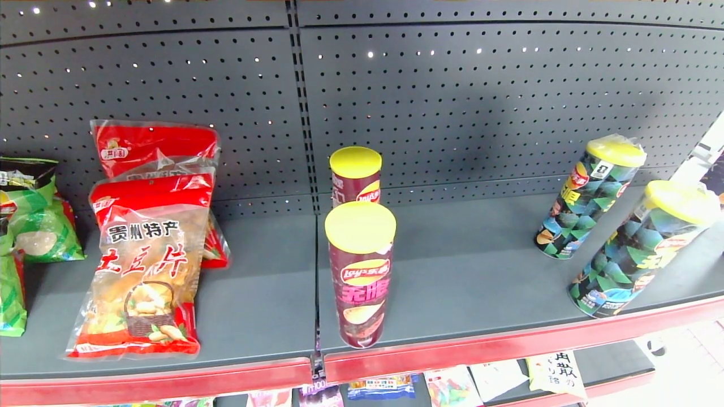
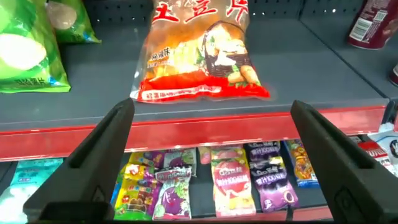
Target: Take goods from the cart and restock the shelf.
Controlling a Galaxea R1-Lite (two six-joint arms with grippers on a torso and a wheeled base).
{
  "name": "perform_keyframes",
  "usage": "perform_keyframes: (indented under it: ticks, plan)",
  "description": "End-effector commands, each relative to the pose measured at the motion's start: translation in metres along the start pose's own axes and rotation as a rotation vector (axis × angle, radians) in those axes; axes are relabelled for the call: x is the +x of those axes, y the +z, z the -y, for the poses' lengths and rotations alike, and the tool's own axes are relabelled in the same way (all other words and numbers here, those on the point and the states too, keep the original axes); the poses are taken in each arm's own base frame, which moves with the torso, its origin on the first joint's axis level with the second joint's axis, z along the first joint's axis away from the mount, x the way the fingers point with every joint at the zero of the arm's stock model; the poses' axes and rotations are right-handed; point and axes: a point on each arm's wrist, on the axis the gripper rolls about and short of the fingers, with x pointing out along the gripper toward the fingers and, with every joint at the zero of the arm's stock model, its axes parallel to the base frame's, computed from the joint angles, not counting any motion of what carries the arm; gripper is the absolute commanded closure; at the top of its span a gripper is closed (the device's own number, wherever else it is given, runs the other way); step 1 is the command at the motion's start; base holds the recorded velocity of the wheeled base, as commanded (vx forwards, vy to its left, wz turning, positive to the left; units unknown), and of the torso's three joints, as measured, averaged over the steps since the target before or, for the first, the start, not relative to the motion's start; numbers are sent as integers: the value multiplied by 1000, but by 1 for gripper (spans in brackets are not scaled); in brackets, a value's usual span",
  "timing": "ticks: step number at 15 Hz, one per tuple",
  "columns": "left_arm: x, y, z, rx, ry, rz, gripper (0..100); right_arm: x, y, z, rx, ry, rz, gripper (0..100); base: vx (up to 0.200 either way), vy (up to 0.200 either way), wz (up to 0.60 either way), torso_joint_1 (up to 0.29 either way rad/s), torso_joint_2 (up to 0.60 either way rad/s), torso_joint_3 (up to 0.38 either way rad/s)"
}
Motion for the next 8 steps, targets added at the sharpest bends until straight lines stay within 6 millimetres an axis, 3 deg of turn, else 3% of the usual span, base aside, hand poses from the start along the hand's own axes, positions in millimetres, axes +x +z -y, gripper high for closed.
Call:
perform_keyframes:
  ticks: [1, 4, 7, 8]
  plan:
    - [0, 0, 0, 0, 0, -2, 0, 0, -1, 0, 0, 1, -5, 0, -200, 0, 0, 2, 2, 2]
    - [0, 0, 0, -2, 0, -2, 0, 0, -1, 0, -1, 1, -5, 0, -200, 0, 0, 15, 2, 2]
    - [0, 0, 0, 0, 0, -2, 0, 0, -1, 0, 0, 1, -5, 0, 0, 0, 0, 0, 0, 0]
    - [0, 0, 0, -2, 0, -2, 0, 0, -1, 0, 0, 1, -5, 0, 0, -200, 0, -17, -2, 2]
